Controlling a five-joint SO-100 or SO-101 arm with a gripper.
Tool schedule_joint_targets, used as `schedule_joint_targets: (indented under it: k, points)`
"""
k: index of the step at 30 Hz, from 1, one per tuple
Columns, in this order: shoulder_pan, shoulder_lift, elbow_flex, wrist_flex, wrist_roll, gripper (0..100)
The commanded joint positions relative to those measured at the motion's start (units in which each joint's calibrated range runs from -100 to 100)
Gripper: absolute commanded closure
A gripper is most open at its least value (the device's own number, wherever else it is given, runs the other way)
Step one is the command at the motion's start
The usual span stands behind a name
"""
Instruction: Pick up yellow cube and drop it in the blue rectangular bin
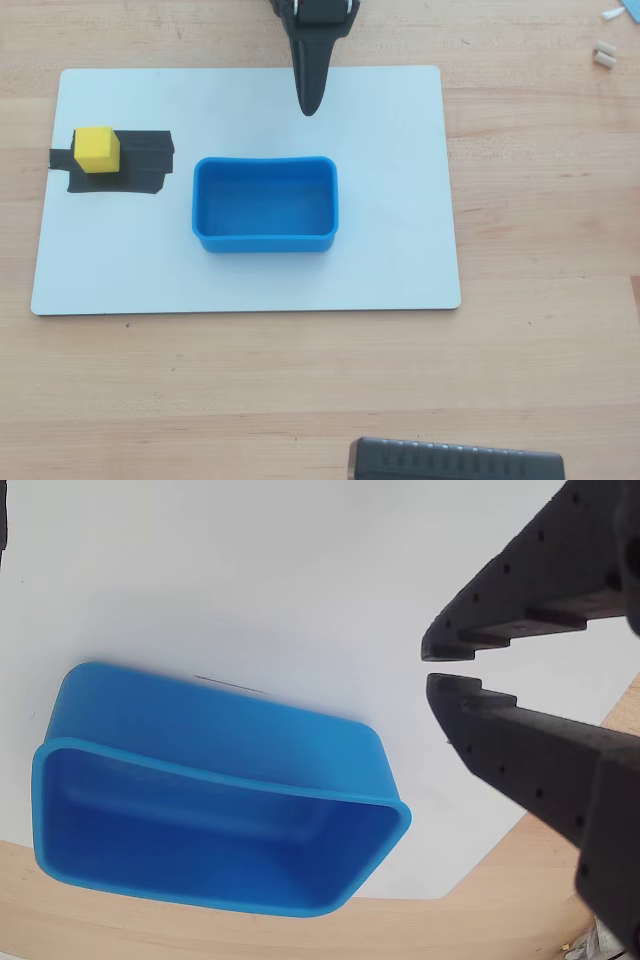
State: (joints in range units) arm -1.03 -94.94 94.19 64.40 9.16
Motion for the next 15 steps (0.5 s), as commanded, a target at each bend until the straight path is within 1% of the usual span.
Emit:
schedule_joint_targets:
  k: [1,12,15]
  points:
    - [2.0,-1.3,0.1,0.5,0.1,100]
    - [2.1,-1.3,-0.1,1.1,0.4,100]
    - [5.5,-1.3,-2.4,1.2,1.8,100]
